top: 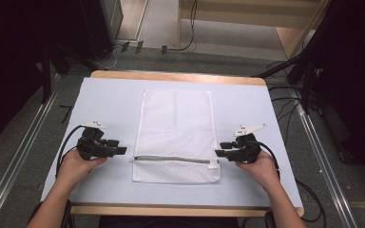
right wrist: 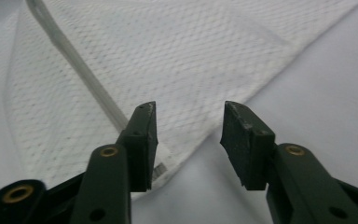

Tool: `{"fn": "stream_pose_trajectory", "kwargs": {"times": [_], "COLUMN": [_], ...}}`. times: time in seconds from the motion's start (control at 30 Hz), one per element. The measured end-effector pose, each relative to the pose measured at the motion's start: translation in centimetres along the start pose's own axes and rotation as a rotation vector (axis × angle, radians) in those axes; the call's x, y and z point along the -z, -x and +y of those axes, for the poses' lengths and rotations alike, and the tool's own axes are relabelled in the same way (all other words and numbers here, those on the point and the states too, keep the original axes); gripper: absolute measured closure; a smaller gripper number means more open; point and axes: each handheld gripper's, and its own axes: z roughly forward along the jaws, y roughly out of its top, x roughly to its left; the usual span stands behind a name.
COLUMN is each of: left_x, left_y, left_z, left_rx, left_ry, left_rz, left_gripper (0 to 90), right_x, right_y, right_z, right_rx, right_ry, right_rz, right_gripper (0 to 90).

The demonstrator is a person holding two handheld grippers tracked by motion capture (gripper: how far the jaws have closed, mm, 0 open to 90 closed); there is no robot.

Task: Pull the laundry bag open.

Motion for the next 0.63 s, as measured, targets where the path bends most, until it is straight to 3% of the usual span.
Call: {"fn": "stream_pose_trajectory", "kwargs": {"times": [0.07, 0.43, 0.63], "left_x": [0.2, 0.6, 0.4], "left_y": [-0.3, -2.2, -3.0], "left_z": [-0.1, -0.4, -0.6], "left_rx": [-0.003, 0.029, 0.022], "left_ry": [0.008, 0.023, 0.015], "left_rz": [0.032, 0.099, 0.163], "left_gripper": [41.9, 34.9, 27.9], "right_x": [0.2, 0.7, 0.7], "right_y": [0.4, 2.2, 2.7], "right_z": [-0.1, -0.9, -1.3], "right_rx": [-0.006, -0.079, -0.103], "right_ry": [0.011, 0.038, 0.051], "right_rz": [-0.017, -0.099, -0.141], "right_gripper": [52.7, 41.1, 34.4]}}
